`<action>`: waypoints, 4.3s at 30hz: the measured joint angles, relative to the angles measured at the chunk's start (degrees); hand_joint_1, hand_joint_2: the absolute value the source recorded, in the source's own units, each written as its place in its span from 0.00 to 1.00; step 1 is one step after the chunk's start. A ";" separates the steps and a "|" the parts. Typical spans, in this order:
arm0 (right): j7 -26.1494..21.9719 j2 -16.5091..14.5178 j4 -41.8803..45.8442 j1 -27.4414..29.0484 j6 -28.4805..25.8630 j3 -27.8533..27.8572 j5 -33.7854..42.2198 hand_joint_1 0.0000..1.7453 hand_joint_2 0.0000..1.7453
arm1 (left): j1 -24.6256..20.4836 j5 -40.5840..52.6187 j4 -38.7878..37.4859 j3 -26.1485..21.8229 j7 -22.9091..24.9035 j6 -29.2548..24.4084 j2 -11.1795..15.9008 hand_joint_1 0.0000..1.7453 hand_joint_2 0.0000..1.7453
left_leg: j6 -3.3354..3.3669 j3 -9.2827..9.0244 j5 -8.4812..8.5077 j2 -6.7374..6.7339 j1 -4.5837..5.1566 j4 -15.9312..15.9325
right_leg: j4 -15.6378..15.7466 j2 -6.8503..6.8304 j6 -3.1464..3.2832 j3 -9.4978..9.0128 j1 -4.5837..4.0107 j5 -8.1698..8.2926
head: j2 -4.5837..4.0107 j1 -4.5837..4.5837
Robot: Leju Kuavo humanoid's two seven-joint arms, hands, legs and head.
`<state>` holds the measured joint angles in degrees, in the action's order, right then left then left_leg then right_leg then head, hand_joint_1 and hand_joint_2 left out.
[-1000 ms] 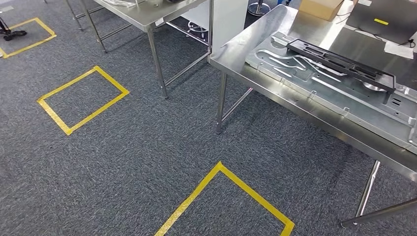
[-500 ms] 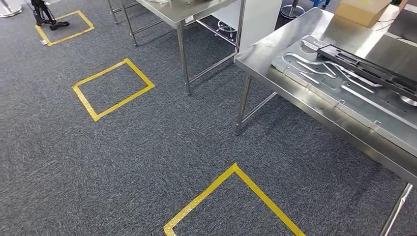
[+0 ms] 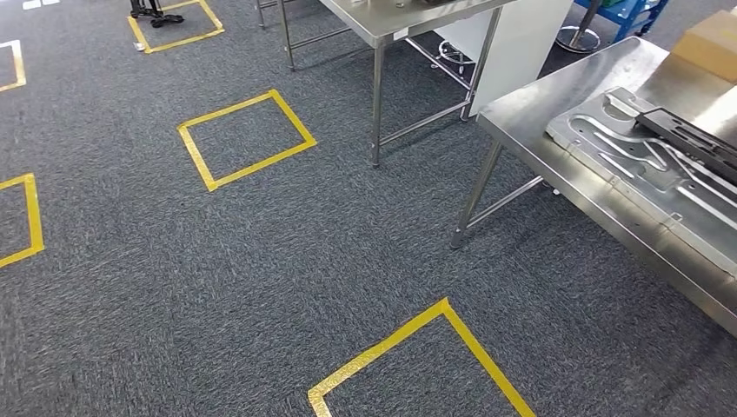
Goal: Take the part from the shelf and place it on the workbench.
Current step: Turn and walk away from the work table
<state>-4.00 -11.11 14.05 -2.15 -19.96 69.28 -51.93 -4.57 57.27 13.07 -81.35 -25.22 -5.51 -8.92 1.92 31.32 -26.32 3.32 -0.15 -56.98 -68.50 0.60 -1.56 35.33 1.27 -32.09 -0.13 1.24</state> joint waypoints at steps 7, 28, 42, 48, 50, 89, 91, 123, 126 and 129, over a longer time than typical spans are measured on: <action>3.98 0.42 -0.49 -0.28 0.73 0.93 0.21 0.00 0.00 | -0.05 0.28 0.00 0.00 0.61 -1.17 -1.01 0.00 0.00 | -1.97 1.16 -0.50 2.35 0.05 -1.19 | 10.82 1.51 1.50 -4.43 0.02 4.07 | 0.01 0.05; -2.17 0.98 -0.50 0.39 2.63 0.71 -3.81 0.00 0.00 | 0.22 -2.01 0.02 -0.87 -0.86 2.55 -0.63 0.00 0.00 | 0.02 -0.12 -0.73 -1.58 0.12 -0.36 | -5.66 -0.86 -0.32 2.29 -0.12 -4.71 | 0.01 0.10; 0.01 -0.52 -0.48 1.06 2.51 0.75 -3.94 0.00 0.00 | 0.54 -0.84 0.04 -0.86 -0.11 3.07 0.10 0.00 0.00 | -2.96 5.97 -6.75 -2.10 -0.76 -12.11 | 15.78 -1.81 3.24 -7.20 -0.98 6.04 | 0.01 0.51; -1.59 -0.85 0.05 1.12 2.81 0.75 -4.14 0.00 0.00 | 0.66 -0.06 -0.02 -0.80 -0.83 3.43 0.05 0.00 0.00 | -6.48 2.12 -0.66 -5.87 -3.65 -3.41 | 12.09 -5.23 -0.25 -6.99 0.44 2.95 | 0.01 0.54; -1.84 -0.82 0.47 1.11 2.87 0.75 -4.26 0.00 0.00 | 0.50 0.17 0.03 -0.76 -1.12 3.50 -0.16 0.00 0.00 | -5.31 2.57 -1.02 -6.19 -3.44 -3.80 | 10.70 -5.81 -1.07 -6.72 0.38 1.79 | 0.02 0.17; -5.17 -2.59 0.70 1.32 5.65 1.73 -6.60 0.00 0.00 | 1.20 1.20 0.52 -0.70 -1.40 3.03 1.75 0.00 0.00 | -0.96 0.01 -0.98 -1.91 -0.60 -1.05 | -6.09 -0.92 0.67 2.82 -0.77 -4.80 | 0.01 -0.71; -5.21 -2.59 0.70 1.36 5.59 1.73 -6.89 0.00 0.00 | 1.21 1.25 0.52 -0.70 -1.36 2.98 1.87 0.00 0.00 | -1.13 -0.03 -0.93 -0.71 -0.63 -1.12 | -3.05 -0.56 0.54 1.29 -0.32 -1.86 | 0.02 -0.71; -11.71 1.58 0.17 0.43 1.51 -4.36 -20.60 0.00 0.00 | 0.41 5.04 0.55 2.05 -1.28 4.36 4.21 0.00 0.00 | -1.37 -0.03 0.35 0.46 -0.71 0.05 | -0.32 -0.21 0.25 -0.48 0.21 -0.87 | 0.01 -0.77; -10.30 1.65 -0.19 0.51 1.75 -4.53 -20.94 0.00 0.00 | 0.31 5.02 0.55 2.08 -1.14 4.30 4.26 0.00 0.00 | -2.64 0.46 0.35 2.51 -1.02 -0.50 | 8.86 3.25 0.09 -4.80 0.69 2.65 | 0.01 -0.77; -8.49 1.65 -0.44 0.44 2.15 -4.61 -21.52 0.00 0.00 | 0.52 4.99 0.55 2.07 -1.09 4.27 4.29 0.00 0.00 | -3.94 1.11 0.76 4.05 -1.21 -0.33 | 9.68 2.45 1.30 -4.92 0.29 2.85 | 0.02 -0.74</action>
<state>-12.49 -9.46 13.61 -1.70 -17.81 64.67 -73.44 -4.05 62.26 13.62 -79.28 -26.31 -1.25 -4.63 -2.02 32.44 -25.56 7.36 -1.36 -57.30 -58.82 3.05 -0.25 30.41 1.56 -29.24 -0.11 0.49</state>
